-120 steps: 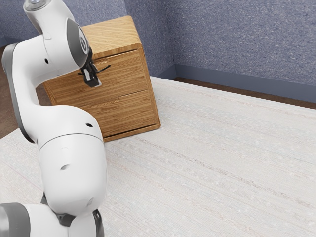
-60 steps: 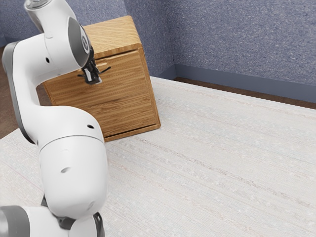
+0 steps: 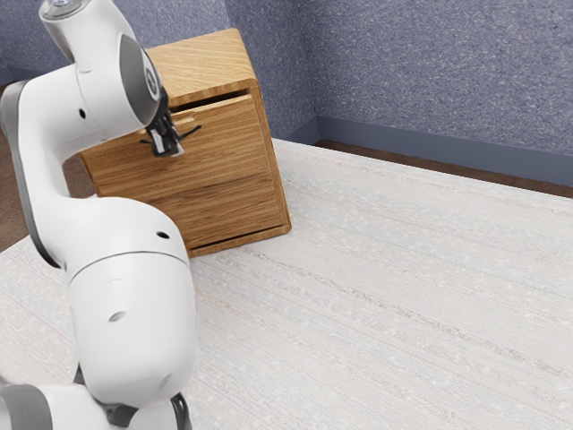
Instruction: Pull the drawer handle with one arm to open the drawer
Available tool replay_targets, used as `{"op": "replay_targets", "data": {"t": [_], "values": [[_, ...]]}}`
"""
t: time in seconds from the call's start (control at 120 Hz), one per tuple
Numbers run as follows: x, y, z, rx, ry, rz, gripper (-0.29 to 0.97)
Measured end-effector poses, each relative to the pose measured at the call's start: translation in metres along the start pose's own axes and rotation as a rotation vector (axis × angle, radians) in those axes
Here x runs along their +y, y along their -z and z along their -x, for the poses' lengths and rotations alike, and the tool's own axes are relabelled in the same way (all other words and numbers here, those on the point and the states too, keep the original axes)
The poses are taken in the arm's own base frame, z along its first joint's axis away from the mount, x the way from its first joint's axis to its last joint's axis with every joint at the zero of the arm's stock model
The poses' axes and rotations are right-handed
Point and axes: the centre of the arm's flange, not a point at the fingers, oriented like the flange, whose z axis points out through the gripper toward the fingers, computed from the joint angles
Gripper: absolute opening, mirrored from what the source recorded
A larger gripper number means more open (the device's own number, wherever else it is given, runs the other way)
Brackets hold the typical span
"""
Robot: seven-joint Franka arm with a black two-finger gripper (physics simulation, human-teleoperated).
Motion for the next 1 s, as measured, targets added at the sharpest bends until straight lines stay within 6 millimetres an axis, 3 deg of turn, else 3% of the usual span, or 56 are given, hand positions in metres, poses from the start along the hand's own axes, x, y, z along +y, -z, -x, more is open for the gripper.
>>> {"op": "replay_targets", "data": {"t": [1.0], "values": [[-0.023, 0.02, -0.003, 0.005, 0.002, -0.005, 0.06]]}}
